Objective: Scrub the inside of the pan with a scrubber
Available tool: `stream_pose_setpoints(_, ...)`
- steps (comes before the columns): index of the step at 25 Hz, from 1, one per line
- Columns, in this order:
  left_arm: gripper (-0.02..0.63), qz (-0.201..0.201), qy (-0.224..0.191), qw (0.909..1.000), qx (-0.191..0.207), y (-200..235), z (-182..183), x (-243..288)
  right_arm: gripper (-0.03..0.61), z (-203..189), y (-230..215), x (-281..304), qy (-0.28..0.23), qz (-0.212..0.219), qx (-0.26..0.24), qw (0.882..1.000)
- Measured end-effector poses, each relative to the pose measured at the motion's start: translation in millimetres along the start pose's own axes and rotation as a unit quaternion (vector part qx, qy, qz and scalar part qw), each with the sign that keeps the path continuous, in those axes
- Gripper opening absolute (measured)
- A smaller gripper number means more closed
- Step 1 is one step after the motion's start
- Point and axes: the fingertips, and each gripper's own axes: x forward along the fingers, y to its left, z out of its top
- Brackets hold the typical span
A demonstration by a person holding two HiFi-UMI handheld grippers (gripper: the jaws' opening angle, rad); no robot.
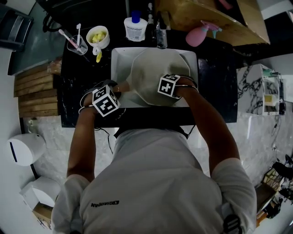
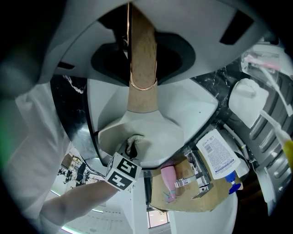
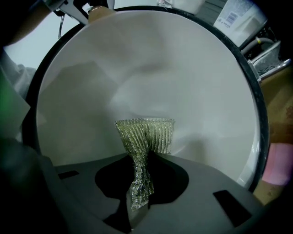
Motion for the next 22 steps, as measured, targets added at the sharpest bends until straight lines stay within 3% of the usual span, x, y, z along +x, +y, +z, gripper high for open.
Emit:
stream_pose_setpoints(12, 0.166, -0.002, 0.002, 1.0, -0.003, -1, 0, 0, 0.086, 5, 54, -13, -0.014, 0.144, 0.045, 0.988)
stream_pose_setpoints(17, 0.167, -0.002, 0.001, 1.0, -0.003, -1, 0, 0, 0.084, 31, 76, -32, -0.083, 0.221, 0.076, 0.969)
stream_pose_setpoints(22, 0.169, 0.008, -0.007, 0.9999, -0.001, -2, 1, -13, 0.084, 52, 76, -59, -0.178, 0.217, 0.123, 0.952)
